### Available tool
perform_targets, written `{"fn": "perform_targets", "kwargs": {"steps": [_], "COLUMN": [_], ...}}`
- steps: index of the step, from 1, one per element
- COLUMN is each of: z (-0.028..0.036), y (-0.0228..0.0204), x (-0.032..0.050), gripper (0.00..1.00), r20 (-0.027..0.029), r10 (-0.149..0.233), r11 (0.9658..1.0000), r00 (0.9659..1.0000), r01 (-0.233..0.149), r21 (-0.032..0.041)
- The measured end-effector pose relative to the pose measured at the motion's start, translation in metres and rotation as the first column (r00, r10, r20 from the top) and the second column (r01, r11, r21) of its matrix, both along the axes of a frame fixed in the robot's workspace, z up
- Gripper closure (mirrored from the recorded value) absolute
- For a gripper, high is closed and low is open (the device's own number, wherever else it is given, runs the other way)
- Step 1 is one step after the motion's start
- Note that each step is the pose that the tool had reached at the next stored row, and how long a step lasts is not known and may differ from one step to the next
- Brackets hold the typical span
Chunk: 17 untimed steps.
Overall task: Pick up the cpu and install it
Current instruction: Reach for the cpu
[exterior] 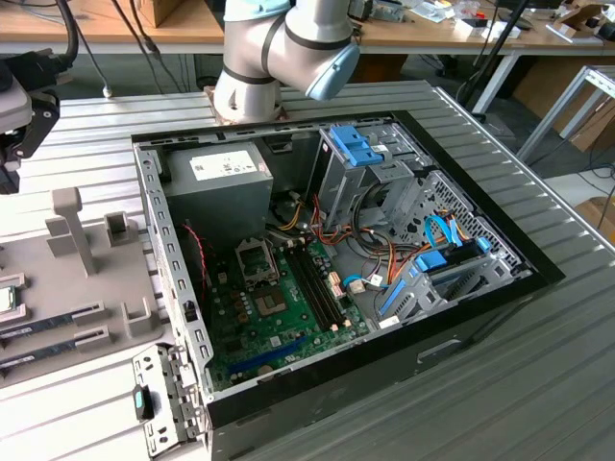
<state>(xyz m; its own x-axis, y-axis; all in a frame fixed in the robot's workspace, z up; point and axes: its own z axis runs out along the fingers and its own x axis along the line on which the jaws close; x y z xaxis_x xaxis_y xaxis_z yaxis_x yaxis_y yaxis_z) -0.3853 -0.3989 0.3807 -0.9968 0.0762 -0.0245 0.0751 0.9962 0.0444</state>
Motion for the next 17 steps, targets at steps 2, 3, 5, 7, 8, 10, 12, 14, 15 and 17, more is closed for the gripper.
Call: {"fn": "perform_targets", "kwargs": {"steps": [2, 3, 5, 7, 8, 10, 12, 14, 15, 17], "z": [-0.0002, -0.0003, -0.0004, -0.0007, -0.0007, -0.001, -0.0011, -0.0014, -0.0015, -0.0017], "y": [0.0, 0.0, 0.0, 0.0, 0.0, 0.0, 0.0, 0.0, 0.0, 0.0], "x": [-0.0006, -0.001, -0.0015, -0.0023, -0.0025, -0.0031, -0.0035, -0.0039, -0.0042, -0.0047], "gripper": [0.89, 0.89, 0.89, 0.89, 0.89, 0.89, 0.89, 0.89, 0.89, 0.89], "r20": [0.0, 0.0, 0.0001, 0.0, 0.0, 0.0, 0.0, 0.0001, 0.0, 0.0], "r10": [0.0, 0.0, 0.0, 0.0, 0.0, 0.0, 0.0, 0.0, 0.0, 0.0], "r11": [1.0, 1.0, 1.0, 1.0, 1.0, 1.0, 1.0, 1.0, 1.0, 1.0], "r00": [1.0, 1.0, 1.0, 1.0, 1.0, 1.0, 1.0, 1.0, 1.0, 1.0], "r01": [0.0, 0.0, 0.0, 0.0, 0.0, 0.0, 0.0, 0.0, 0.0, 0.0], "r21": [0.0, 0.0, 0.0, 0.0, 0.0, 0.0, -0.0001, 0.0, 0.0, -0.0001]}}
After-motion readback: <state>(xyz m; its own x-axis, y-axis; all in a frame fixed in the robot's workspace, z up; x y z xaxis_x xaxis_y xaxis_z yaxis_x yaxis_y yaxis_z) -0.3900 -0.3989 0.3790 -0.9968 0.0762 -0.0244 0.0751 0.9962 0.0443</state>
